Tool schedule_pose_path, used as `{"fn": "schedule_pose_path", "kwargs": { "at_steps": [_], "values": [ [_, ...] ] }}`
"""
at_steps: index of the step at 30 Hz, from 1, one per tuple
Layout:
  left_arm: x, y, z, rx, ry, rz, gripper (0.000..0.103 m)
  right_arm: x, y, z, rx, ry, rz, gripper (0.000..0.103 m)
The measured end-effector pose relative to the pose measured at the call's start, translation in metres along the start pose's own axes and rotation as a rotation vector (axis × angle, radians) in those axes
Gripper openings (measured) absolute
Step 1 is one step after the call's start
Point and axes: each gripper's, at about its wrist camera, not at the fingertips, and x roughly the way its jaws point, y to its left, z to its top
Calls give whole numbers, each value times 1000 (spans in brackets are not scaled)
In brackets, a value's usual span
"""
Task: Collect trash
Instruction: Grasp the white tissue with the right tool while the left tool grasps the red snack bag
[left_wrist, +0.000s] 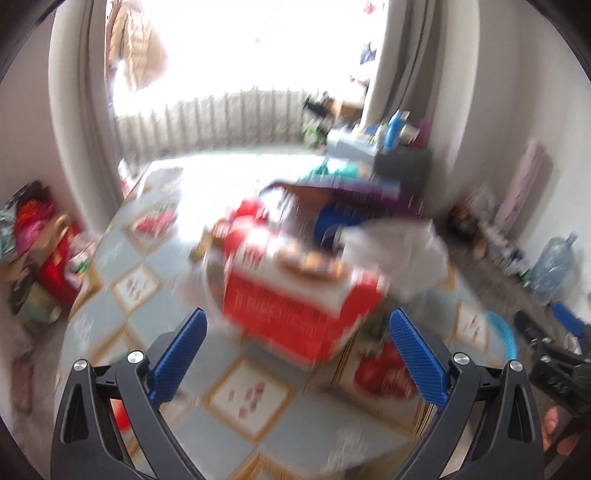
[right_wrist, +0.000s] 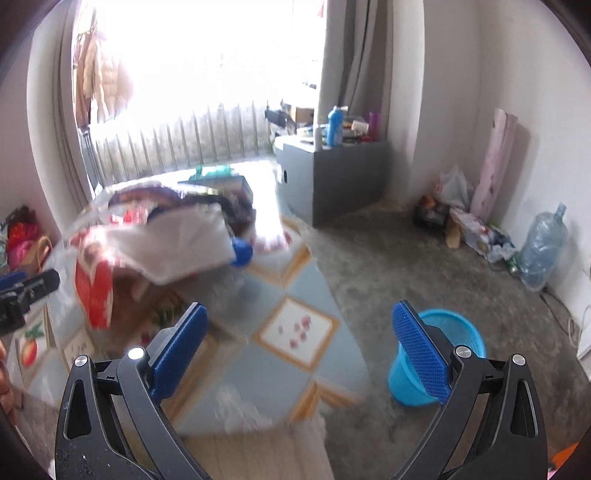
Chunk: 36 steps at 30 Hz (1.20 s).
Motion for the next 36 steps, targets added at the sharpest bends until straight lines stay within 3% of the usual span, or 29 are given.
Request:
{"fn": "schedule_pose_path", "kwargs": {
  "at_steps": [4, 7, 10, 12, 17, 24, 29, 31, 36],
  "values": [
    [2, 3, 25, 8, -89, -32, 97, 16, 5, 21, 25, -17, 50, 95],
    [10, 2, 37, 20, -110, -84, 97, 31, 10, 28, 36, -3, 117, 94],
    [23, -2, 43, 38, -95, -132, 97, 52, 14, 33, 72, 51, 204, 86],
    [34, -4, 45, 40, -72, -163, 90, 66, 16, 34, 95, 85, 254, 82],
    [60, -2, 49, 7, -3, -197, 63, 95, 17, 34, 187, 178, 363, 72],
    [93, -5, 57, 13, 74, -221, 41, 116, 16, 21, 343, 300, 509, 58],
    [111, -12, 58, 15, 137, -254, 19, 119, 14, 19, 426, 338, 592, 32],
    [115, -16, 57, 20, 158, -278, 13, 120, 14, 20, 431, 340, 604, 10],
    [112, -27, 50, 28, 198, -344, 7, 112, 8, 17, 437, 329, 630, 0]
  ]
}}
